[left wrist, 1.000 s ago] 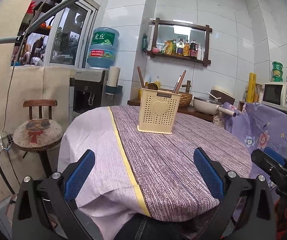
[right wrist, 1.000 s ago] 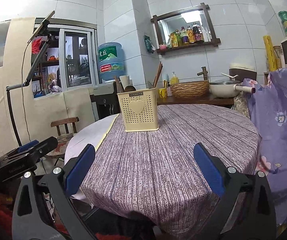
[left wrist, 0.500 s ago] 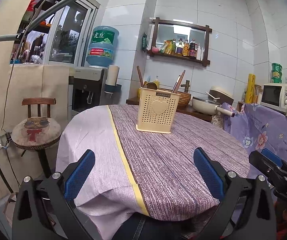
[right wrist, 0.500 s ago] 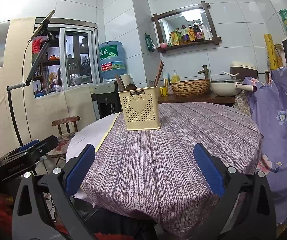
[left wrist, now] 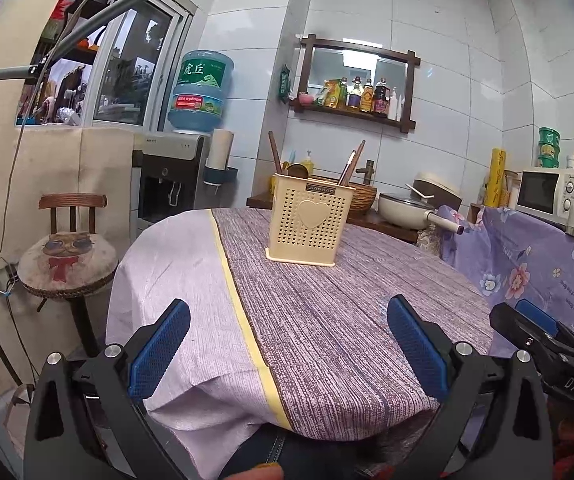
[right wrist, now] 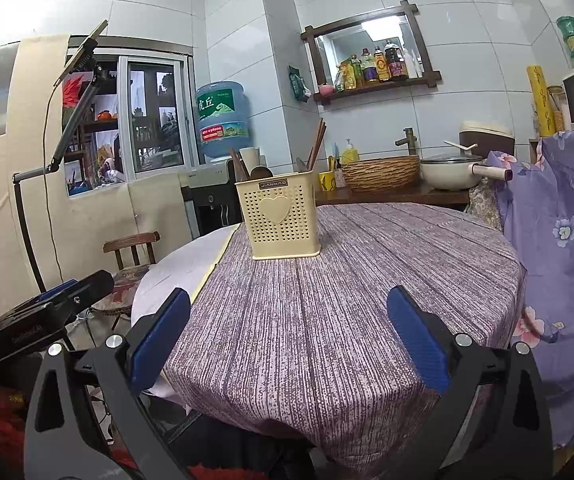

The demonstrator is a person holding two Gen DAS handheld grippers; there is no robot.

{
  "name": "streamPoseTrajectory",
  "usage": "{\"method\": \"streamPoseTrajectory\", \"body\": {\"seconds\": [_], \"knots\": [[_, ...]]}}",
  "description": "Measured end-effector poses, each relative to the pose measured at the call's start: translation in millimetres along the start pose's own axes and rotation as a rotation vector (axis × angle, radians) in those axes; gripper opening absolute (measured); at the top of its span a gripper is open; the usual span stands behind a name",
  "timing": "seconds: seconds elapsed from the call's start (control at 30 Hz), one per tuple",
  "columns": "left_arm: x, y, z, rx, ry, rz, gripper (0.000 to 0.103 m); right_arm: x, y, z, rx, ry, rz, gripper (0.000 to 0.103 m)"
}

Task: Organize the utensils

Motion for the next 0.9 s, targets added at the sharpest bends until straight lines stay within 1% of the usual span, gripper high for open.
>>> {"method": "streamPoseTrajectory", "body": {"seconds": [0.1,0.27,0.9], "knots": [[3.1,2.6,-1.8,-0.019,0.003,-0.018,0.098,0.5,0.4,-0.5,0.002,0.0,-0.001,0.097],[2.3,1.0,-1.6,-0.017,-0.002,-0.006,0.098,0.5,0.1,-2.3,0.001,0.0,-0.002,0.097],[0.3,0.7,-0.6,-0.022,-0.006,0.004,0.098,1.9,-0.5,-3.3,-0.005,0.006,0.001,0.097]]}}
Point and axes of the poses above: each gripper's, at about its wrist camera, not at the fingertips, and y roughly the way its jaws point, x to its right, z to its top, the point moved 5 cm from there along y, roughly the way its jaws point, and after that the axes turned 6 degrees about -x, right-handed, at the moved point
